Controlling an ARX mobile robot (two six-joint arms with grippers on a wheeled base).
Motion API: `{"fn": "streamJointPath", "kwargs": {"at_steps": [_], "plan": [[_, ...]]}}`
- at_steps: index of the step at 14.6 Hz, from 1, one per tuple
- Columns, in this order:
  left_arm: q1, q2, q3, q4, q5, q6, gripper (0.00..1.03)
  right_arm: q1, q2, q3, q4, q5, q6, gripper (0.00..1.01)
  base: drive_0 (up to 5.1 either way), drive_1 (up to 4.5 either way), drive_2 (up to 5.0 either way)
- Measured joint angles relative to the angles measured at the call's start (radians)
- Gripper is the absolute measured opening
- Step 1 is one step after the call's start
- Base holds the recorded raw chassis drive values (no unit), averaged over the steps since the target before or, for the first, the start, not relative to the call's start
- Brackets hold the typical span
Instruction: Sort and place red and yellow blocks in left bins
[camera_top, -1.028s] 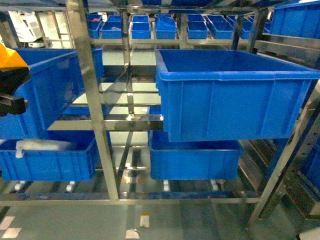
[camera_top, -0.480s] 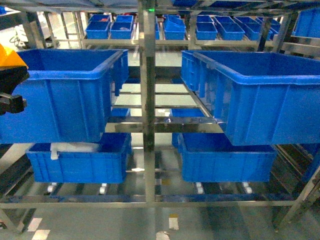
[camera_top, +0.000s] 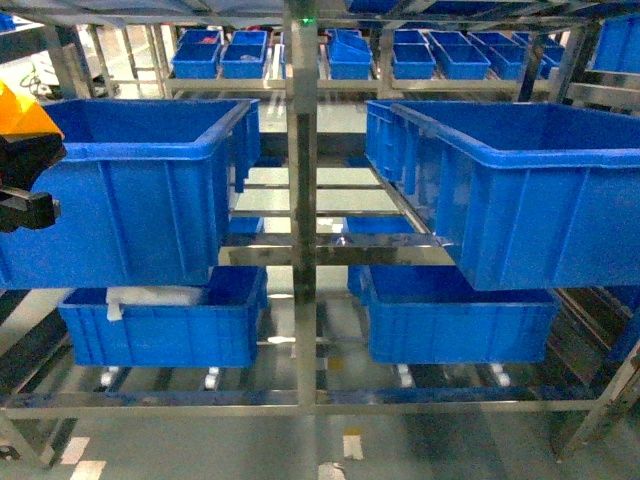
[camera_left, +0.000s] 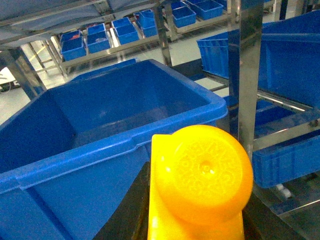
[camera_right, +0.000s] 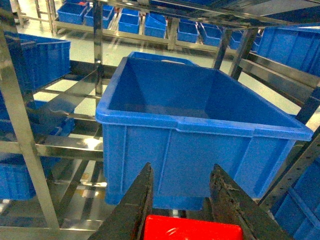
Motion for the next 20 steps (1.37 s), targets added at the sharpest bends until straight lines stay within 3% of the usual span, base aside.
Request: {"fn": "streamJointPath", "kwargs": {"at_steps": [20], "plan": [[0.001, 0.000, 0.001, 0.004, 0.000, 0.000, 0.27, 0.000, 0.009, 0.006, 0.024, 0.002, -0.018, 0.28, 0.0, 0.00, 0.0]]}}
